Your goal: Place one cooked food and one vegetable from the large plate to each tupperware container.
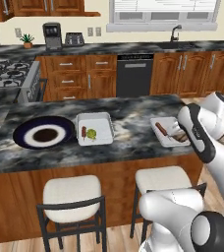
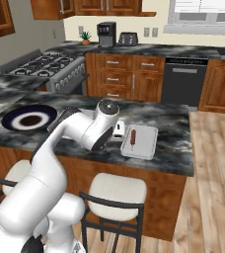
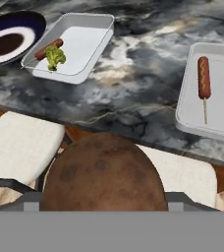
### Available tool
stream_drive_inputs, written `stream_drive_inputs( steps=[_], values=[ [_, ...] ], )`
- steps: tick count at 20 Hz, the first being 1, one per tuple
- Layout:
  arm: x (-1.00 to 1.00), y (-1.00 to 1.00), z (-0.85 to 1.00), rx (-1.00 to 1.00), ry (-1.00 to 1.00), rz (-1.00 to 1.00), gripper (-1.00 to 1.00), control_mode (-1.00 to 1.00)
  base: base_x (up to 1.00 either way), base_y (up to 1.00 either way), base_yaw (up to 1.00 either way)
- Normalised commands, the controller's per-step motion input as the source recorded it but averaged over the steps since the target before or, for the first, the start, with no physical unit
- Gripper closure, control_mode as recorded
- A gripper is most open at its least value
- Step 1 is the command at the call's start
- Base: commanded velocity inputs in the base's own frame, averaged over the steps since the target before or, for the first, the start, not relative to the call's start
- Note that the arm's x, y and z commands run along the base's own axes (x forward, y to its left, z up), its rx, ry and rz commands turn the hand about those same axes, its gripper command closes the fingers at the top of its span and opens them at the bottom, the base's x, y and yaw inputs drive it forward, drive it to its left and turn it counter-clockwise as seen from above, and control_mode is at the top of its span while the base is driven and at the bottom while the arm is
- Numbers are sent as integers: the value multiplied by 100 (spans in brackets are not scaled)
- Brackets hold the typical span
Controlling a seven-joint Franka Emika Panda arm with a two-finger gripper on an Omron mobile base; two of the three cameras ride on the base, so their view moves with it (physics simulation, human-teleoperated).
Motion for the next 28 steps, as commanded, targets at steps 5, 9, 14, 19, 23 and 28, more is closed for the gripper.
stream_drive_inputs(
  steps=[5,9,14,19,23,28],
  values=[
    [100,-71,-10,4,21,0,100,-100,0,0,0],
    [100,-42,-21,-3,7,-11,100,-100,0,0,0],
    [78,-28,-23,-8,0,-5,100,-100,0,0,0],
    [69,-47,-60,-9,0,0,100,-100,0,0,0],
    [66,-48,-46,-8,0,0,100,-100,0,0,0],
    [52,-29,-28,-4,6,0,100,-100,0,0,0]
  ],
)
